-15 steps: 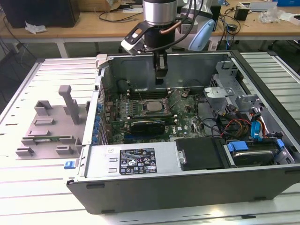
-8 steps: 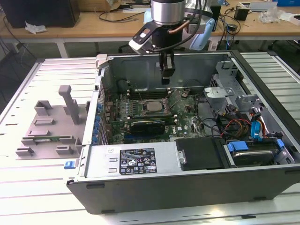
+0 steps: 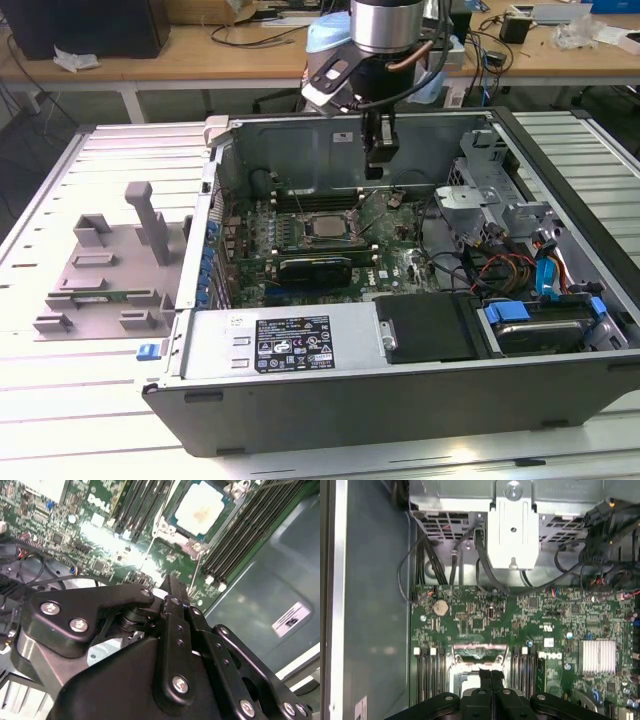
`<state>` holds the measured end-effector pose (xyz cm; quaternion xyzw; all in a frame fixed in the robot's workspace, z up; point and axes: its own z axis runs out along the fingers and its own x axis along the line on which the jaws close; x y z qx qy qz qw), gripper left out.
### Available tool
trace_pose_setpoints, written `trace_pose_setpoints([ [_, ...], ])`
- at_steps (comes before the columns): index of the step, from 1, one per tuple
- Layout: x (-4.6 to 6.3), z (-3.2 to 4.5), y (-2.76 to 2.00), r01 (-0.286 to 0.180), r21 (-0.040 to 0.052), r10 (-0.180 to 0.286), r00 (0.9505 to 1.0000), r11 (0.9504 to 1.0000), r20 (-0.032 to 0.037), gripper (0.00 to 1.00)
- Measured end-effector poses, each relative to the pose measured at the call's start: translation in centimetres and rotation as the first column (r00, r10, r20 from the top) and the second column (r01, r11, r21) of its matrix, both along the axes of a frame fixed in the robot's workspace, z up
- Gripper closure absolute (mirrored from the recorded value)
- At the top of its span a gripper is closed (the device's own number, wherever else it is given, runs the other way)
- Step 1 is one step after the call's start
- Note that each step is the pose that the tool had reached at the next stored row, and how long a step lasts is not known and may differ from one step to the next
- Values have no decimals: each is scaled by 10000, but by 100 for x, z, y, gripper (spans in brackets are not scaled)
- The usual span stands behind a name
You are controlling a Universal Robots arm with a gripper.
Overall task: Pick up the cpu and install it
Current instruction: 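Close the cpu cover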
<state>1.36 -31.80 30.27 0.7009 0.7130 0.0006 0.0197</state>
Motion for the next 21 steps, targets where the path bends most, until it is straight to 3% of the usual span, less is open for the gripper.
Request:
trace_pose_setpoints([
  [4, 106, 0, 0, 0, 1, 0, 10000, 10000, 1, 89],
  [9, 123, 0, 0, 0, -1, 0, 10000, 10000, 0, 89],
  [17, 404, -60, 0, 0, -2, 0, 10000, 10000, -10, 89],
  [21, 468, -73, 0, 0, -1, 0, 10000, 10000, -10, 89],
])
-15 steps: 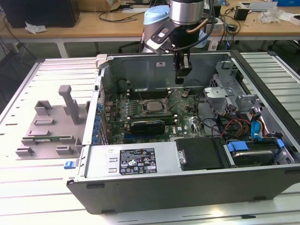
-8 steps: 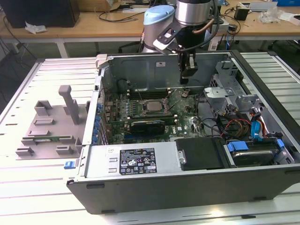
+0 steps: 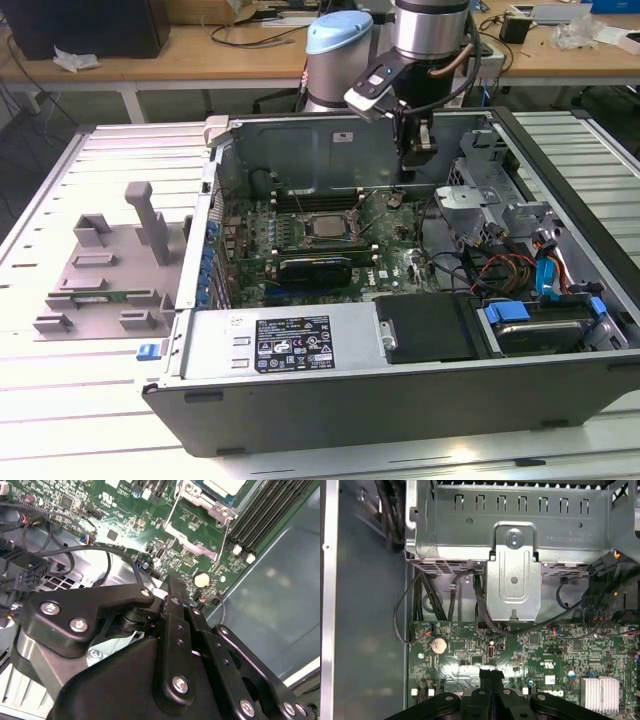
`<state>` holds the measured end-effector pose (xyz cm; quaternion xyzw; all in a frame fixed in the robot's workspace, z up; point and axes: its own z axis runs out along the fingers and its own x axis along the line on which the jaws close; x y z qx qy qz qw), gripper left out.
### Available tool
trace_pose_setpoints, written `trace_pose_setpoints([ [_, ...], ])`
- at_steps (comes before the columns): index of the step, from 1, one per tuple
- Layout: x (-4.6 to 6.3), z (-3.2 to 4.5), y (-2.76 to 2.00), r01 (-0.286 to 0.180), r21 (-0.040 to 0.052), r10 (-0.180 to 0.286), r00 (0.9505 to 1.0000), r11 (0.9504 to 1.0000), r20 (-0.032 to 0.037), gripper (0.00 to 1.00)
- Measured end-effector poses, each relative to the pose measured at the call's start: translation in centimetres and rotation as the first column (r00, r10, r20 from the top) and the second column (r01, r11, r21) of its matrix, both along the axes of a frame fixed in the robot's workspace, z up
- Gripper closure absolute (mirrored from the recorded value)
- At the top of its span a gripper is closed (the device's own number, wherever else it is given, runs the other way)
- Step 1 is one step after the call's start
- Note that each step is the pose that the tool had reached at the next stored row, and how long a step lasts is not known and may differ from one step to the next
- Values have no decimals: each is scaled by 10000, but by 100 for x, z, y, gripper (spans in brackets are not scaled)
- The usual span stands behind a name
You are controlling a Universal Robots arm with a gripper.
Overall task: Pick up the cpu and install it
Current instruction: 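Close the cpu cover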
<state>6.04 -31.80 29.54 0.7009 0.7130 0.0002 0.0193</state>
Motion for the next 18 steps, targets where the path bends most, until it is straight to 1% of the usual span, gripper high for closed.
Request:
trace_pose_setpoints([
  [10, 6, -3, -1, 0, 0, 0, 10000, 10000, -1, 89],
  [16, 6, -125, 0, -1, 0, 1, 10000, 10000, -26, 89],
  [18, 6, -190, 0, 0, 0, 0, 10000, 10000, -62, 89],
])
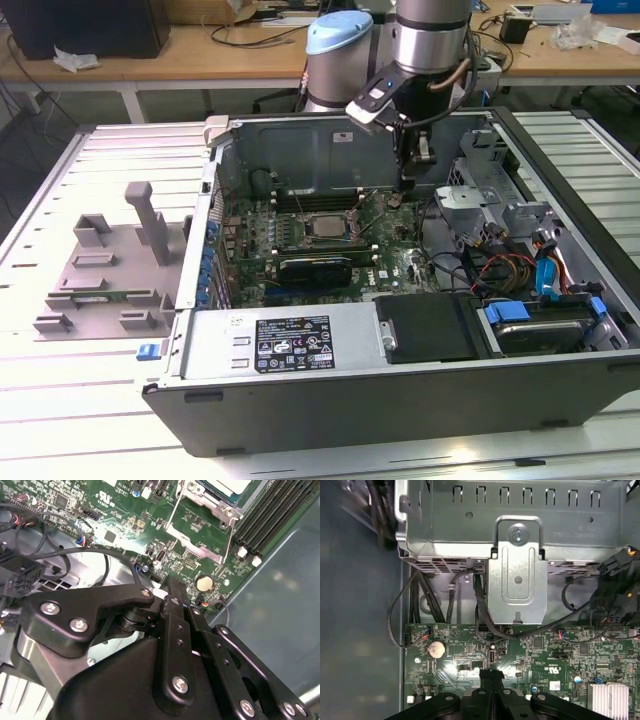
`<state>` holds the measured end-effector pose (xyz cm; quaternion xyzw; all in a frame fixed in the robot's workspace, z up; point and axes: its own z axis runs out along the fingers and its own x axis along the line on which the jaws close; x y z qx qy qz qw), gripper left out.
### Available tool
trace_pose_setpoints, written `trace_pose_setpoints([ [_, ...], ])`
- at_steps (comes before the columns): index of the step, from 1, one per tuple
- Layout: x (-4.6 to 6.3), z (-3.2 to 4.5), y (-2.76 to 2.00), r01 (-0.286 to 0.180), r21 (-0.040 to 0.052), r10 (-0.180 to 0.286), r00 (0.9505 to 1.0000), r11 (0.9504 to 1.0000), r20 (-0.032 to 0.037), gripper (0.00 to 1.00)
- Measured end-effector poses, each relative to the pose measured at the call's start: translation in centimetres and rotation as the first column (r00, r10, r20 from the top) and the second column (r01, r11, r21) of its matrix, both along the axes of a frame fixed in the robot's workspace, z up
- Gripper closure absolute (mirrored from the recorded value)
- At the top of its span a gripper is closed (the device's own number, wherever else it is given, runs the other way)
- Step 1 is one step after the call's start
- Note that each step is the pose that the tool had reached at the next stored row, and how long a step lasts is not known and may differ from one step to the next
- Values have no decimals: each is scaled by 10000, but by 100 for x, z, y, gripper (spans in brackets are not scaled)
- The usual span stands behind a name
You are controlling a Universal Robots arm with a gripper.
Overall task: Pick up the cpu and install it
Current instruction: 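Close the cpu cover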
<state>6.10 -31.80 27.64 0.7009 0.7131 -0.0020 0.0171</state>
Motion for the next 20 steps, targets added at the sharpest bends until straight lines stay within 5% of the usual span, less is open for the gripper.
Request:
trace_pose_setpoints([
  [5, -35, -189, 8, 0, 12, 1, 10000, 10000, -32, 89],
  [10, -123, -251, 16, 1, 76, 0, 10000, 10000, -31, 89],
  [20, -123, -265, 29, -213, 104, 214, 9998, 9997, -32, 89],
])
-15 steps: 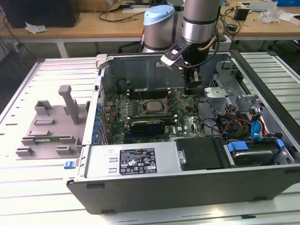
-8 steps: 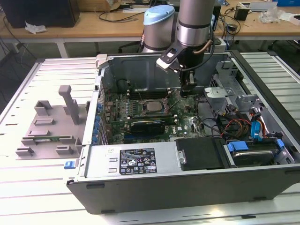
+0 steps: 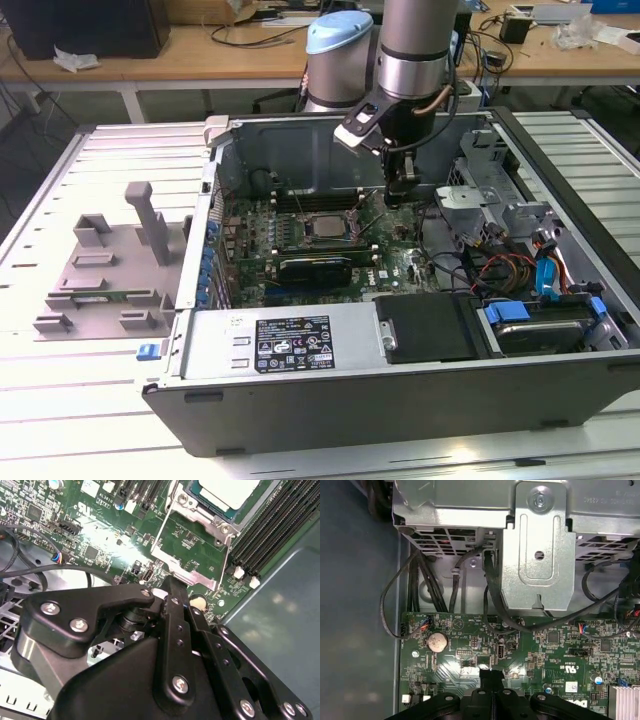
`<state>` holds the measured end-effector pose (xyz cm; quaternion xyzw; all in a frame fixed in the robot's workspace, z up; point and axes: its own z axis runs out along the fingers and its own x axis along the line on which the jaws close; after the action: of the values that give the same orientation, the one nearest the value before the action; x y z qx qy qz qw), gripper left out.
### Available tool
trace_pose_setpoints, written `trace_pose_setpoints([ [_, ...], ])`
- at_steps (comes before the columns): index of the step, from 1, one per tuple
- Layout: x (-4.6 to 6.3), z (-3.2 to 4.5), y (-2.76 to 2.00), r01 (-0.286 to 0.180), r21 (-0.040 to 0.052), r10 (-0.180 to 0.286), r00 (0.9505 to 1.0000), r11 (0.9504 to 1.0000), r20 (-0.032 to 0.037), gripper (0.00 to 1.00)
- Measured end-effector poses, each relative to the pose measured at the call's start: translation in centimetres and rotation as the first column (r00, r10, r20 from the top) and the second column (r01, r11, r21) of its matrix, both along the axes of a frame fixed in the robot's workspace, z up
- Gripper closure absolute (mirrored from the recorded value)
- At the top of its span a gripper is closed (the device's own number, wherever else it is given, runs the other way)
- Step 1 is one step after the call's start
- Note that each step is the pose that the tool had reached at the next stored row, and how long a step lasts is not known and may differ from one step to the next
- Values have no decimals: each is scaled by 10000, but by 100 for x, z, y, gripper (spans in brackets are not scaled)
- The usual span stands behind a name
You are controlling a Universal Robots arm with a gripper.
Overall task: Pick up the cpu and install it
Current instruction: 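Close the cpu cover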
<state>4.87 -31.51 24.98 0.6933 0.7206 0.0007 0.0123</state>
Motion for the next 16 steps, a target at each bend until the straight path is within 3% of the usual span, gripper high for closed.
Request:
trace_pose_setpoints([
  [5, -49, -3, 1, 0, 33, 0, 10000, 10000, 1, 89],
  [9, -286, -3, 9, 0, 35, 0, 10000, 10000, 0, 89],
  [16, -394, -3, 18, 1, 36, -1, 10000, 10000, 0, 89],
])
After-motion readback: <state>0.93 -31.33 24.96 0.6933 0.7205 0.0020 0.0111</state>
